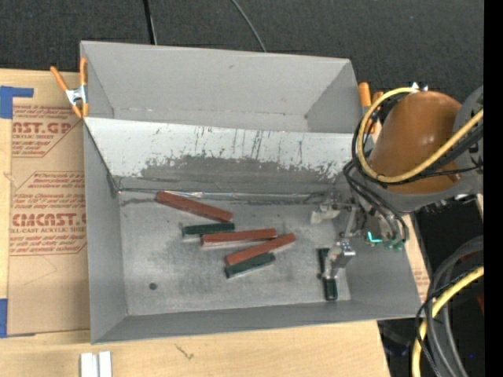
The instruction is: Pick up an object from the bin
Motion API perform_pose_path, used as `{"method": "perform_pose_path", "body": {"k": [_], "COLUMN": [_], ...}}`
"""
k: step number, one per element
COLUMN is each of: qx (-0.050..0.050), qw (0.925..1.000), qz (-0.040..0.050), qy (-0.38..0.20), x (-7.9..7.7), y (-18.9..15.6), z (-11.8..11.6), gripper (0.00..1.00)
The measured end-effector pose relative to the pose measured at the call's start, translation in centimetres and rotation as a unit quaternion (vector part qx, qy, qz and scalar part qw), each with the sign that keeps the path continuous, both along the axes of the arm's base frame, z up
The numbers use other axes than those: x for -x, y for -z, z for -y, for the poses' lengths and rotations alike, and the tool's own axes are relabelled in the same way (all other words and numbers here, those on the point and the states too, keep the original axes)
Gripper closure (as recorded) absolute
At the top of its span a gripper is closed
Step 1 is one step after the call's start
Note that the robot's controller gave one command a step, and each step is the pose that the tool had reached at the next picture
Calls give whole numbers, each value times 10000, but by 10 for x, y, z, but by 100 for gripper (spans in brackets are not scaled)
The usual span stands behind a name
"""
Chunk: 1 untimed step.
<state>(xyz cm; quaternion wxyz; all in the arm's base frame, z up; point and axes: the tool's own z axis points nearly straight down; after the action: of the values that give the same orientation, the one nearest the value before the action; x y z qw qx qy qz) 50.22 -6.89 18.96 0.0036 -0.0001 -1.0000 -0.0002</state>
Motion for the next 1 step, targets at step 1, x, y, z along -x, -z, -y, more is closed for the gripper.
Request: {"method": "perform_pose_path", "body": {"k": [1], "qx": [4], "qw": [10000], "qz": [40], "qy": [-3], "x": [-2], "y": [-4], "z": [0], "gripper": [0]}}
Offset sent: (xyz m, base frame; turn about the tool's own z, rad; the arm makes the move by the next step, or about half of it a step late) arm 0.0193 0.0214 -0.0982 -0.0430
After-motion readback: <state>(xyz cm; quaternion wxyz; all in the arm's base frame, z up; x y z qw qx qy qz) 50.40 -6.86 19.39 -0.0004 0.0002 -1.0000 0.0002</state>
